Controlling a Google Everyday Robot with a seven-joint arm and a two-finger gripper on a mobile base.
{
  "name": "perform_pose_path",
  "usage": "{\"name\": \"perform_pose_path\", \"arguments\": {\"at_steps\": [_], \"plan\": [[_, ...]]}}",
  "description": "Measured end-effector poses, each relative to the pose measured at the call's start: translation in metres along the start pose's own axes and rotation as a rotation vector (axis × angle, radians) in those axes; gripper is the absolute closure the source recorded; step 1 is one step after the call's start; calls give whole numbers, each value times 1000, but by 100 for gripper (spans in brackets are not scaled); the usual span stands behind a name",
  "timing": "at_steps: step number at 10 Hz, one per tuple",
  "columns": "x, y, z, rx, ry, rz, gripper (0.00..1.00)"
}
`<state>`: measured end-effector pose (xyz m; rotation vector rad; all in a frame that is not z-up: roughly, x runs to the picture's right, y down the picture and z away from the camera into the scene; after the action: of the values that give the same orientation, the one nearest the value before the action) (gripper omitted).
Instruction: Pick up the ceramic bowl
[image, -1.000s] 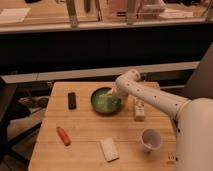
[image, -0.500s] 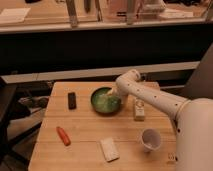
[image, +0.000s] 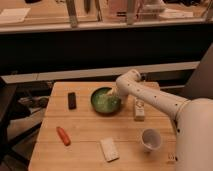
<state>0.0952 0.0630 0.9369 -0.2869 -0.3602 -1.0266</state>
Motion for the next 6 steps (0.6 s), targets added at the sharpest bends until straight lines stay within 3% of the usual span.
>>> {"name": "perform_pose_path", "arguments": {"at_steps": [6], "plan": [[-2, 1, 1, 0, -3, -22, 20]]}}
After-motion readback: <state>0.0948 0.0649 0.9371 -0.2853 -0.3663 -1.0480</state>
